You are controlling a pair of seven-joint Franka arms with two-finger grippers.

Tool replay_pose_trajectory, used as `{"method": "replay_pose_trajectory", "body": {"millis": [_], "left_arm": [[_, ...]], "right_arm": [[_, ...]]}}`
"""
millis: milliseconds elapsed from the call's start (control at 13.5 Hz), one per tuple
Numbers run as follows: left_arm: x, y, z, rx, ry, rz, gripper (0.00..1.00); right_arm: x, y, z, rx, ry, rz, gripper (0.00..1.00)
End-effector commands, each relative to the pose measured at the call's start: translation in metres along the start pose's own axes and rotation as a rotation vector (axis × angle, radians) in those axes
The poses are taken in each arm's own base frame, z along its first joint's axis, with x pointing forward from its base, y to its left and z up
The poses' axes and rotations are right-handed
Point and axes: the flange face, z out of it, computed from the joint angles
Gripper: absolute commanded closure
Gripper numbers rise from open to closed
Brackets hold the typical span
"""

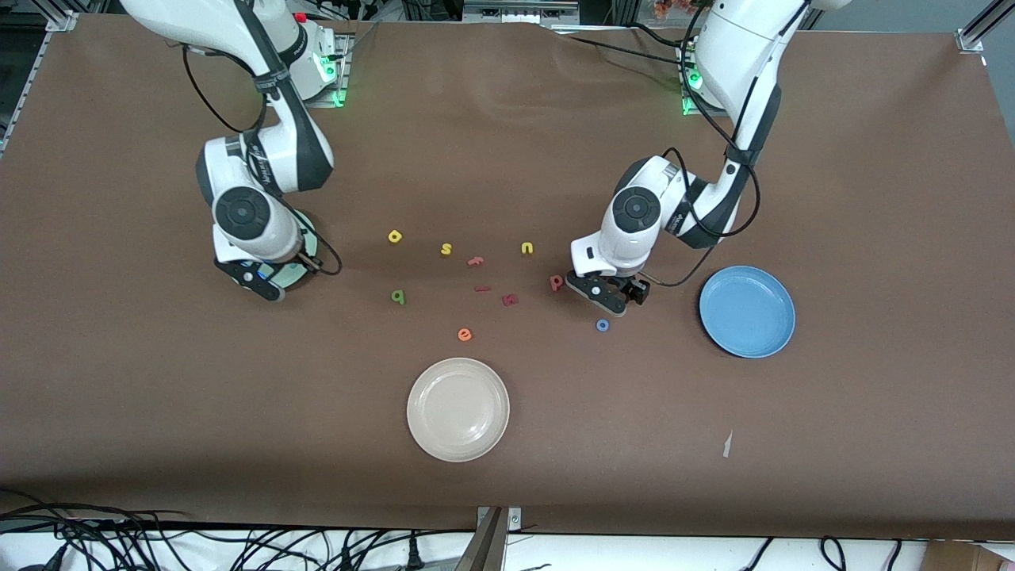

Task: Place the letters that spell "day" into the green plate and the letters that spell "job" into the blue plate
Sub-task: 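Drop the cyan letter on the green plate while the left gripper lowers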

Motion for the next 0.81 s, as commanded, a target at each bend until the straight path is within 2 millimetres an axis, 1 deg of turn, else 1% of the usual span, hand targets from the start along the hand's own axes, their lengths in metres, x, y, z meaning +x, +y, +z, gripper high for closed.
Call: {"method": "replay_pose_trajectory", "body": {"millis": [0, 74, 148, 222, 296, 370, 444, 519, 593, 667, 741], "left_arm": [[-0.004, 0.004, -0.001, 0.023, -0.006, 0.030, 0.00], [-0.007, 0.004, 0.000, 0.022, -0.012, 0.032, 0.00], [-0.008, 0.004, 0.002, 0.022, -0.015, 0.030, 0.00], [-0.009, 0.004, 0.006, 0.022, -0.022, 0.029, 0.00], [-0.010, 0.004, 0.012, 0.022, -0.031, 0.030, 0.00], [-0.010, 0.004, 0.012, 0.022, -0.031, 0.028, 0.00], [-0.007, 0.004, 0.008, 0.022, -0.023, 0.028, 0.00], [-0.006, 0.005, 0.007, 0.022, -0.020, 0.025, 0.00], [-0.005, 0.005, 0.006, 0.022, -0.015, 0.024, 0.01], [-0.006, 0.005, 0.007, 0.022, -0.017, 0.026, 0.07], [-0.005, 0.004, 0.008, 0.022, -0.012, 0.025, 0.16]], "right_arm": [[-0.020, 0.032, 0.032, 0.037, -0.005, -0.024, 0.76], [-0.019, 0.036, 0.034, 0.030, -0.012, -0.018, 0.29], [-0.019, 0.038, 0.032, 0.025, -0.018, -0.015, 0.00], [-0.020, 0.038, 0.027, 0.024, -0.022, -0.015, 0.00], [-0.020, 0.037, 0.015, 0.036, -0.017, -0.013, 0.00], [-0.022, 0.031, 0.003, 0.046, -0.008, -0.026, 0.00], [-0.026, 0.018, -0.007, 0.063, 0.004, -0.045, 0.00], [-0.034, -0.004, -0.020, 0.097, 0.009, -0.063, 0.00], [-0.035, -0.024, -0.030, 0.130, 0.010, -0.066, 0.00], [-0.035, -0.051, -0.047, 0.176, 0.008, -0.058, 0.00], [-0.040, -0.080, -0.062, 0.215, -0.008, -0.024, 0.00]]}}
